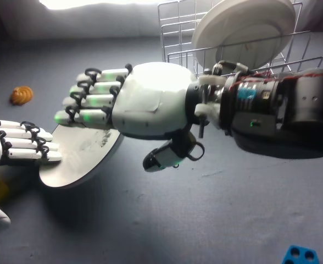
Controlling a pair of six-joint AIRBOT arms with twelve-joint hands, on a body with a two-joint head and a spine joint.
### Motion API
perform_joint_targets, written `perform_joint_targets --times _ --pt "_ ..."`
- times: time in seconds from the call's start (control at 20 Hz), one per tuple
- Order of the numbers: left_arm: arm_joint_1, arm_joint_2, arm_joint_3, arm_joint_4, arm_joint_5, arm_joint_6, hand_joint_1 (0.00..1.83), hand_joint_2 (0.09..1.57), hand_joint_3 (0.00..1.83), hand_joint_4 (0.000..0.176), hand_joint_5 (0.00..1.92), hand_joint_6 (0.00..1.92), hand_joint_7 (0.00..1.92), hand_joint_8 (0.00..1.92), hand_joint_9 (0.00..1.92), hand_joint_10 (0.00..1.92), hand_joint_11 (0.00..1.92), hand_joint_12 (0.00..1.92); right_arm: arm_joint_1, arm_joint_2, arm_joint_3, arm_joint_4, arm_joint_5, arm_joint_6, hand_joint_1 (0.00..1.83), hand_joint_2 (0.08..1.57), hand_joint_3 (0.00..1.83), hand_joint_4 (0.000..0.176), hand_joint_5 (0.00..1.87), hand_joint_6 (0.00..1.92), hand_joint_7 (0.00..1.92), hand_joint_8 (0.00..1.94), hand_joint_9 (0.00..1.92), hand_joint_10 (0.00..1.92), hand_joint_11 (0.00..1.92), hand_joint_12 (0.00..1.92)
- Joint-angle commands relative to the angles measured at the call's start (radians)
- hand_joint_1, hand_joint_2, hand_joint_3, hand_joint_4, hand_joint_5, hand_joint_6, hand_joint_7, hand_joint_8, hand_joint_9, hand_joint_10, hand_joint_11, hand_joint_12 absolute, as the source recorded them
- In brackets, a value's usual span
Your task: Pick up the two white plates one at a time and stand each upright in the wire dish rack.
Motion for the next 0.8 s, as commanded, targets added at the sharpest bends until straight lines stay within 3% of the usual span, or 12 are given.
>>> perform_joint_targets --times 0.0,0.15,0.6,0.75 --pt "0.008 -0.013 -0.003 0.014 -0.028 -0.01 0.0 0.97 0.0 0.0 0.0 0.0 0.0 0.0 0.0 0.0 0.0 0.0 0.002 -0.002 0.004 0.011 0.103 -0.007 1.16 0.96 0.0 0.0 0.0 0.0 0.0 0.0 0.0 0.0 0.0 0.0" --pt "0.01 -0.013 -0.001 0.014 -0.028 -0.01 0.0 0.97 0.0 0.0 0.0 0.0 0.0 0.0 0.0 0.0 0.0 0.0 -0.014 -0.033 0.038 0.011 0.105 -0.007 1.14 0.95 0.0 0.0 0.0 0.0 0.0 0.0 0.0 0.0 0.0 0.0" --pt "0.011 -0.016 0.002 0.014 -0.028 -0.011 0.0 0.96 0.0 0.0 0.0 0.0 0.0 0.0 0.0 0.0 0.0 0.0 -0.031 -0.127 0.121 0.011 0.158 -0.034 1.4 0.98 0.01 0.0 0.0 0.0 0.0 0.0 0.0 0.0 0.0 0.0" --pt "0.011 -0.017 0.004 0.014 -0.028 -0.012 0.0 0.97 0.0 0.0 0.0 0.0 0.0 0.0 0.0 0.0 0.0 0.0 -0.032 -0.15 0.13 0.011 0.178 -0.065 1.37 1.0 0.01 0.0 0.05 0.01 0.0 0.0 0.0 0.0 0.01 0.0"
